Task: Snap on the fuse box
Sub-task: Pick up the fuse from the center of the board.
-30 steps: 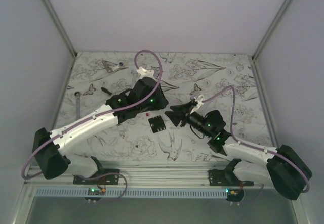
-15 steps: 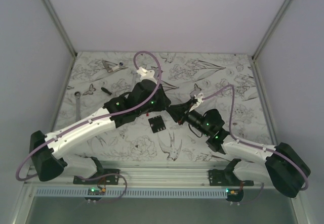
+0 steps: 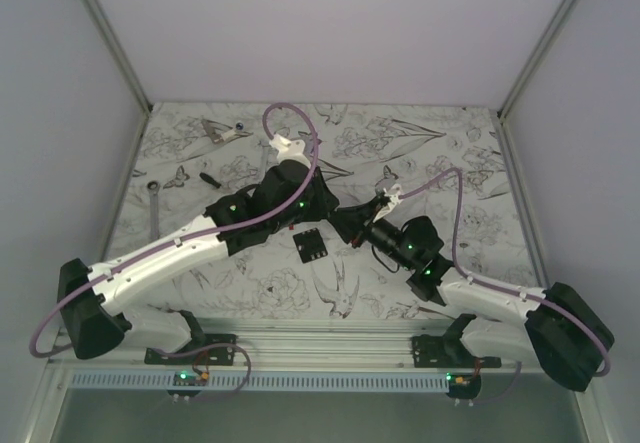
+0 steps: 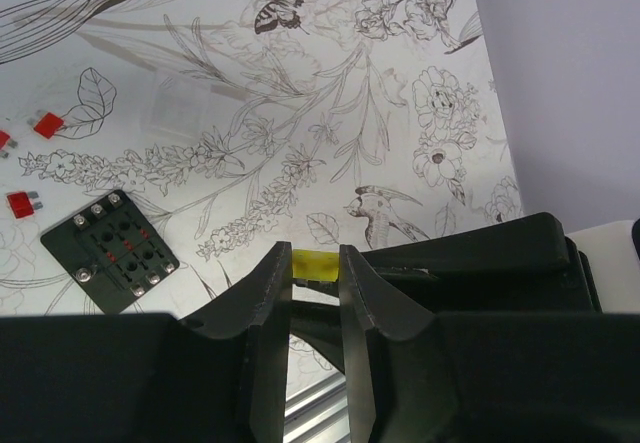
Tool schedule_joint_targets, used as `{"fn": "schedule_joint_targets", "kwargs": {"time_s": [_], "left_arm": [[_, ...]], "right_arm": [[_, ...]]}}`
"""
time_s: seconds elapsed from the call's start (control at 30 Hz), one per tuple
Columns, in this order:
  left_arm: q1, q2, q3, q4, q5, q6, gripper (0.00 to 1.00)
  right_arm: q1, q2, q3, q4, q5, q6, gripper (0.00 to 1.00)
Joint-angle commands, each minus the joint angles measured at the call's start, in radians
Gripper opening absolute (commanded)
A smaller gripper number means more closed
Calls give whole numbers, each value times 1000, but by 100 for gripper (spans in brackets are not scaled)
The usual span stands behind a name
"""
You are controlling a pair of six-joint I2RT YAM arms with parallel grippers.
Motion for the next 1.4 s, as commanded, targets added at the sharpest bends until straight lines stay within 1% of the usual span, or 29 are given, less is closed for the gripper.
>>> {"fn": "schedule_joint_targets", "kwargs": {"time_s": [0.0, 0.1, 0.27, 0.5, 0.7, 0.77, 0.83, 1.0, 1.03, 1.1, 1.23, 1.37], "left_arm": [[-8, -25, -14, 20, -35, 5, 16], [-8, -25, -14, 23, -39, 7, 16], [-11, -23, -17, 25, -23, 2, 16], [-18, -20, -17, 32, -27, 5, 15], [-19, -13, -15, 41, -29, 3, 16], [-20, -15, -17, 43, -27, 4, 16], [-20, -17, -17, 46, -27, 4, 15], [-20, -13, -18, 47, -18, 4, 16], [-20, -13, -19, 47, -16, 5, 17], [-20, -18, -24, 47, -13, 10, 21], [-19, -31, -39, 46, 1, 66, 32], [-1, -104, -58, 45, 101, 175, 45]], "right_arm": [[15, -22, 34, 26, 1, 2, 29], [20, -26, 33, 26, 3, 3, 31], [21, -27, 35, 41, 34, 8, 31], [21, -21, 40, 64, 60, 22, 27], [23, -22, 55, 57, 54, 19, 27], [24, -22, 54, 52, 61, 17, 25], [24, -20, 53, 47, 68, 16, 20], [24, -16, 45, 48, 81, 14, 1], [23, -16, 44, 49, 82, 14, 0], [23, -16, 42, 49, 82, 7, 0], [23, -20, 43, 30, 59, -36, 0], [18, -31, 59, -27, -19, -112, 0]]}}
